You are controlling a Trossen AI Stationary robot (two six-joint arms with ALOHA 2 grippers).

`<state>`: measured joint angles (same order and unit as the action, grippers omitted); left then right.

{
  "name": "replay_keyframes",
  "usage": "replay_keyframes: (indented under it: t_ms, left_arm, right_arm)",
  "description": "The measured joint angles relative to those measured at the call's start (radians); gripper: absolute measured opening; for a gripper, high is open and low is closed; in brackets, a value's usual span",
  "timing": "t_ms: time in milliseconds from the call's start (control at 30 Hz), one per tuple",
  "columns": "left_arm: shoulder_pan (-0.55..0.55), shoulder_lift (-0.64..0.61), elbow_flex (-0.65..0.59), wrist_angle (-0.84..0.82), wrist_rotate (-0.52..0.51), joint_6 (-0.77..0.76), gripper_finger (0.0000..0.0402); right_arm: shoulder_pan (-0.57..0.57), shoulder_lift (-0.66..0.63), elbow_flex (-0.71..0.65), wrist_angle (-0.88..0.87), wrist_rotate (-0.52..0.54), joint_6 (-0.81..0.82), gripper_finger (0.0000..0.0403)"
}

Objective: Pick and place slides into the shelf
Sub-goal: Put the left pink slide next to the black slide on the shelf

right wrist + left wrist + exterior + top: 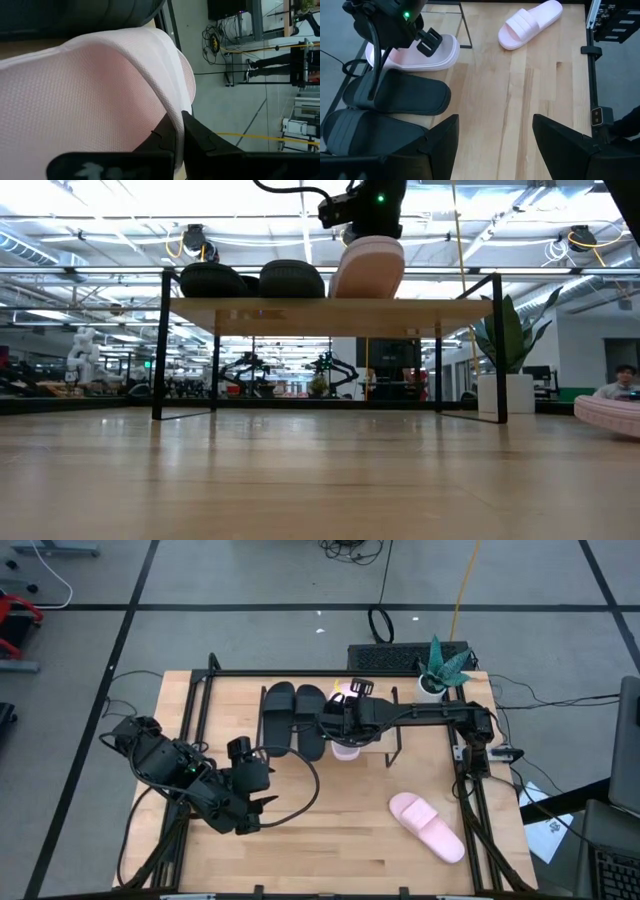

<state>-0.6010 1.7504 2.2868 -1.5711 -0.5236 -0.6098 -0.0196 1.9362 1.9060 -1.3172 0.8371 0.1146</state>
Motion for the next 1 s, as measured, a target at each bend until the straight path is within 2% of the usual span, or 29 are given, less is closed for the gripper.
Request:
replay_keyframes:
  t_ms: [467, 600, 1000]
  left_arm:
    - [0.000, 0.000, 0.000, 0.000, 0.000, 0.000, 0.0253]
    - [0.000, 0.000, 0.000, 0.000, 0.000, 0.000, 0.0253]
    - [0.000, 0.000, 0.000, 0.000, 0.000, 0.040, 0.0253]
  right_arm:
    - [-0.011, 0.000, 0.000, 0.010, -0.004, 0.014, 0.0000]
    - [-0.012, 0.000, 0.000, 0.004, -0.052, 0.046, 0.0000]
    - [-0.011, 0.000, 0.000, -0.018, -0.080, 0.090, 0.0010]
